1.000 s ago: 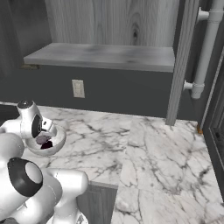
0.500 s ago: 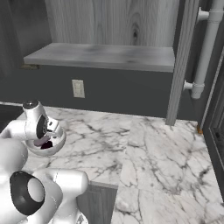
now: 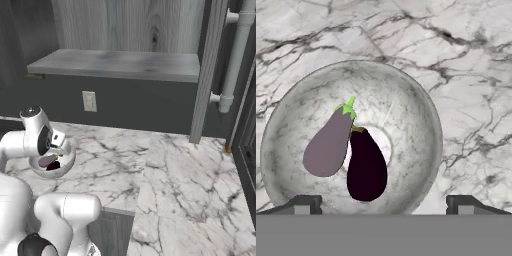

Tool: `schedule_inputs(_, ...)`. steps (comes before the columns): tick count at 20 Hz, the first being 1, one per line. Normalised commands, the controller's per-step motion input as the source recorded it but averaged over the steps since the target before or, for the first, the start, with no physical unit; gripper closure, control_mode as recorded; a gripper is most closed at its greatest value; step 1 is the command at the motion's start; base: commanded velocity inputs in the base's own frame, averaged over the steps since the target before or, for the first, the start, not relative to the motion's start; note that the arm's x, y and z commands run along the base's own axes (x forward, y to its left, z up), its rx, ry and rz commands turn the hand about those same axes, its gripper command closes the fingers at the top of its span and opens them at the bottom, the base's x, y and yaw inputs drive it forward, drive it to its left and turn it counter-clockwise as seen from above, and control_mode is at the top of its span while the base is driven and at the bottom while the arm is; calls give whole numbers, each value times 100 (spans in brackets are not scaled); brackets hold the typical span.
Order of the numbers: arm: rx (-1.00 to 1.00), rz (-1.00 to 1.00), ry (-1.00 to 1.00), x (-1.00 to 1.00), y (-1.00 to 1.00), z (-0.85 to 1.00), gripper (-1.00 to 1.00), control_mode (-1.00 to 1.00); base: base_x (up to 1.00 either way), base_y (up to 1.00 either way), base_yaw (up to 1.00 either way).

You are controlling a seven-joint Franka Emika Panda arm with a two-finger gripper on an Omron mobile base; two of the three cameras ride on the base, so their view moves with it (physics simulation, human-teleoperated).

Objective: Pick the eggplants from the cabinet and place them in one bowl. Pick the pear from the sink and place it in the other bowl.

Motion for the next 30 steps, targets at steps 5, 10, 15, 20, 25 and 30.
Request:
schedule_inputs(5,0,2,-5,-94,-35,24,-100,-100,0,0,0)
schedule_inputs(10,0,9,-10,-99,-84,27,-100,-100,0,0,0)
schedule_inputs(15,0,19,-2,-65,-87,70,-100,-100,0,0,0)
schedule_inputs(20,0,13,0,-96,-34,75,-100,-100,0,0,0)
schedule_inputs(25,0,-5,1,-65,-12,52,-100,-100,0,0,0)
schedule_inputs(30,0,-24,8,-12,-35,19,-100,-100,0,0,0)
